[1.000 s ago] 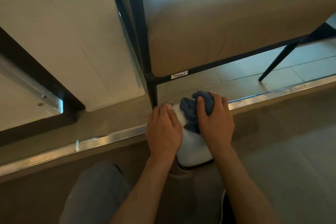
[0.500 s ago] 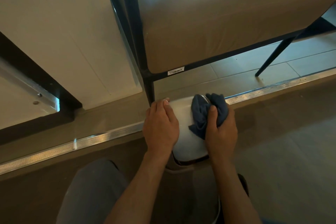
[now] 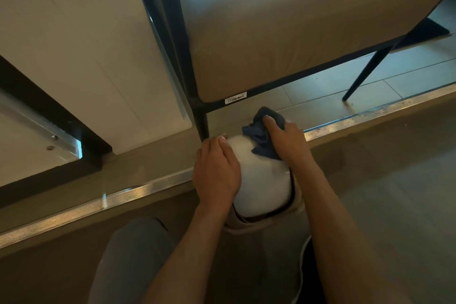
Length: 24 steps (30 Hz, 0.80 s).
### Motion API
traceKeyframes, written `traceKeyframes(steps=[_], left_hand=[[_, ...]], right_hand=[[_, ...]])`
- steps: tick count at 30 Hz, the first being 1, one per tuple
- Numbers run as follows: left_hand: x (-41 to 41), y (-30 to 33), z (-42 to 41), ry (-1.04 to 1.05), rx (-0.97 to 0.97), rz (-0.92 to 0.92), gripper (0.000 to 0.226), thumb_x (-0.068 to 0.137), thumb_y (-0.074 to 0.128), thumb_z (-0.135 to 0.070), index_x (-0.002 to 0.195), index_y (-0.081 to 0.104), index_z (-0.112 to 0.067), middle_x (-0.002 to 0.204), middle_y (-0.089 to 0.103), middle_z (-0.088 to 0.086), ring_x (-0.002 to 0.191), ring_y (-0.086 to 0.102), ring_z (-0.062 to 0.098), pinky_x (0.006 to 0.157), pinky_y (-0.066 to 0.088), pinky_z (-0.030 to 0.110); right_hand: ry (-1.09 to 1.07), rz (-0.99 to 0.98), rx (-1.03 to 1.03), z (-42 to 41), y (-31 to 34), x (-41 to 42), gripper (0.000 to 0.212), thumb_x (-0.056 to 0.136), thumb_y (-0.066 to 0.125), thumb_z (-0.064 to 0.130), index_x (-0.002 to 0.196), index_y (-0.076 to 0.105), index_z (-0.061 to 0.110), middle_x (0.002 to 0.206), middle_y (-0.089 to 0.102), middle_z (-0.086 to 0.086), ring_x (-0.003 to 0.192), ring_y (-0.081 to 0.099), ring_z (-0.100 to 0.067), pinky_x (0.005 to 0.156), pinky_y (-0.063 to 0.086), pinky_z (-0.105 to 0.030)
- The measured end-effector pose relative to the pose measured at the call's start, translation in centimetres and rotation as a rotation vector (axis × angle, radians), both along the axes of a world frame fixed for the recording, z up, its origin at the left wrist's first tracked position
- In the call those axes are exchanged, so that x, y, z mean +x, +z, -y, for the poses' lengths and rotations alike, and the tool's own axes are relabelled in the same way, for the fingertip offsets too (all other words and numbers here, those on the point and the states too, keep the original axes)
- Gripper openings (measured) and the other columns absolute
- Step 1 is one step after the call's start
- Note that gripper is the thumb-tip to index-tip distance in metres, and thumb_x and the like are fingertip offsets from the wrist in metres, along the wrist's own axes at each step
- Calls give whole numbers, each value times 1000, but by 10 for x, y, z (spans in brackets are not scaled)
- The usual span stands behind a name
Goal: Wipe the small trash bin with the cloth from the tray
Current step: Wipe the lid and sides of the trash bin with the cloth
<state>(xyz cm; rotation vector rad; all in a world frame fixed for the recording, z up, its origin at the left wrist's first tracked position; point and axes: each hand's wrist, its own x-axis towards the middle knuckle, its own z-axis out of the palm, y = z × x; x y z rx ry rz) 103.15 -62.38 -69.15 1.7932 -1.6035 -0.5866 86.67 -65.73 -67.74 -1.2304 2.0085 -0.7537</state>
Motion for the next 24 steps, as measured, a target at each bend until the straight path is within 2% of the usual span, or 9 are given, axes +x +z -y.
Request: traceKeyframes(steps=[2, 5, 9, 11, 13, 17, 20, 22, 24], left_hand=[[-1, -1, -1, -10, -14, 4, 39, 109, 28, -33, 126, 62, -22, 116, 64, 0, 104, 54, 12, 78, 35, 26], [0, -2, -1, -11, -20, -9, 41, 109, 27, -35, 125, 63, -24, 114, 64, -3, 99, 47, 3, 77, 36, 24], [-1, -3, -1, -15, -20, -4, 43, 108, 25, -36, 125, 63, -24, 115, 64, -3, 101, 51, 6, 79, 37, 24], [-1, -3, -1, -16, -20, 5, 43, 108, 25, -36, 126, 62, -24, 116, 64, -3, 101, 49, 4, 79, 37, 24], [0, -3, -1, -13, -20, 6, 43, 108, 25, -35, 127, 61, -22, 116, 63, -2, 101, 50, 6, 79, 38, 24], [0, -3, 0, -10, -10, 9, 38, 109, 28, -33, 126, 59, -21, 117, 60, 0, 102, 52, 12, 78, 38, 27], [1, -2, 2, -11, -7, 18, 36, 109, 29, -32, 126, 59, -21, 118, 60, 2, 105, 54, 17, 78, 40, 29], [4, -3, 4, -7, 2, 25, 36, 109, 29, -33, 126, 59, -22, 119, 60, 2, 106, 55, 18, 78, 40, 30], [3, -3, 4, -10, 1, 34, 38, 108, 27, -35, 126, 59, -24, 121, 60, 2, 107, 56, 18, 78, 40, 29]], right_hand=[[-102, 77, -108, -30, -5, 2, 44, 104, 42, 53, 124, 56, 17, 106, 62, -4, 98, 58, -20, 81, 44, -33], [-256, 170, -306, -81, -16, 19, 36, 102, 40, 54, 129, 47, 32, 113, 60, 7, 104, 60, -12, 79, 44, -19], [-463, 171, -392, -111, -29, 41, 31, 105, 41, 49, 133, 44, 36, 123, 59, 8, 107, 59, -8, 84, 47, -22], [-456, 168, -340, -102, -22, 38, 21, 106, 42, 46, 123, 44, 36, 115, 60, 4, 103, 60, -14, 82, 47, -30], [-385, 152, -203, -83, -12, 28, 19, 106, 40, 45, 116, 45, 29, 107, 58, 0, 99, 58, -21, 81, 44, -34], [-210, 88, -37, -36, -2, 2, 45, 105, 37, 45, 132, 53, 13, 115, 61, -12, 103, 55, -27, 86, 40, -36], [-147, 83, -62, -25, -2, 2, 43, 104, 40, 48, 125, 56, 14, 113, 64, -12, 106, 60, -29, 83, 42, -36], [-173, 122, -133, -39, -3, 11, 33, 104, 43, 51, 117, 53, 22, 106, 62, -4, 100, 60, -22, 80, 44, -35], [-251, 164, -206, -65, -8, 20, 34, 103, 43, 56, 120, 50, 28, 109, 62, 1, 99, 60, -16, 82, 48, -34]])
